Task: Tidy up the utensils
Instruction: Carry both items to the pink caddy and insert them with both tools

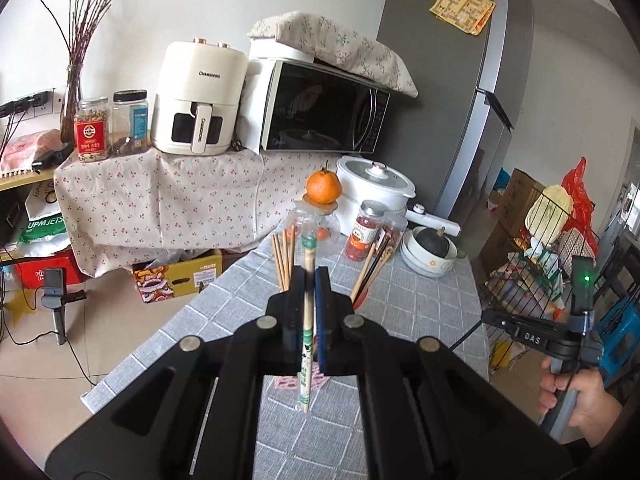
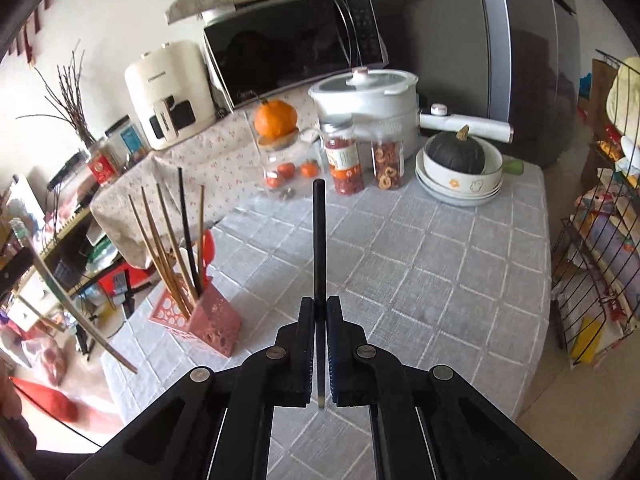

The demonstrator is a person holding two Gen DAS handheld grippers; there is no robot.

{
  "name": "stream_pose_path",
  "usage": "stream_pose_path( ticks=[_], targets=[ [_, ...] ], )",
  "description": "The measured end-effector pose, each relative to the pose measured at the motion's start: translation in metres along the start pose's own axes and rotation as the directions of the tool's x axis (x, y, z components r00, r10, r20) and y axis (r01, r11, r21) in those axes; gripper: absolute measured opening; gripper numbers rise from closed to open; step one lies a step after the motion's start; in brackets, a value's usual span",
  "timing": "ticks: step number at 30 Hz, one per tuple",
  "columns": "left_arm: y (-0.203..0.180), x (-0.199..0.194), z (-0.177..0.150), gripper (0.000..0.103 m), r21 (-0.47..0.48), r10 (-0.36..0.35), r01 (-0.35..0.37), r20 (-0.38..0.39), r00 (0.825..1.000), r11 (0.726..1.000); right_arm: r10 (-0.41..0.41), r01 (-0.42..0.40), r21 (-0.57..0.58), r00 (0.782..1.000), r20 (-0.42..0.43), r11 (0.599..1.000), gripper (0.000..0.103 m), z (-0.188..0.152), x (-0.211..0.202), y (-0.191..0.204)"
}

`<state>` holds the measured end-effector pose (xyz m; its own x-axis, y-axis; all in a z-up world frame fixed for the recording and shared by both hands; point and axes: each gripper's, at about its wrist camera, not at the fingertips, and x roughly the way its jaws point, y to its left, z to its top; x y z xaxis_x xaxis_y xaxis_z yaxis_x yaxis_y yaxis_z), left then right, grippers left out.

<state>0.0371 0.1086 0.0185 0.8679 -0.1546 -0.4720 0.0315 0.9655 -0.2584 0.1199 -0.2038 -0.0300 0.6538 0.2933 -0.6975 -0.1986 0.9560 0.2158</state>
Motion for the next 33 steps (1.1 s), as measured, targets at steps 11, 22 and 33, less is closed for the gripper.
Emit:
stream_pose_path(
  ticks=[11, 22, 33],
  targets=[
    [-0.006, 0.017, 0.007, 0.005, -0.022, 0.03, -0.027, 0.145, 0.989, 0.999, 0.041, -0.038, -0.024, 0.991, 0.126, 0.999, 0.006, 0.022, -0.049, 0.01],
    [-0.018, 0.07, -0.003, 0.005, 0.003, 0.043, -0.043, 0.047, 0.998, 0.999, 0.097, -0.093, -0.039, 0.988, 0.124, 0.995, 0.006, 0.027, -0.044, 0.026],
    [-0.012, 0.107, -0.013, 0.005, -0.054, 0.055, -0.061, -0.101, 0.993, 0.997, 0.123, -0.12, -0.039, 0.985, 0.117, 0.992, 0.006, 0.028, -0.041, 0.031]
  ],
)
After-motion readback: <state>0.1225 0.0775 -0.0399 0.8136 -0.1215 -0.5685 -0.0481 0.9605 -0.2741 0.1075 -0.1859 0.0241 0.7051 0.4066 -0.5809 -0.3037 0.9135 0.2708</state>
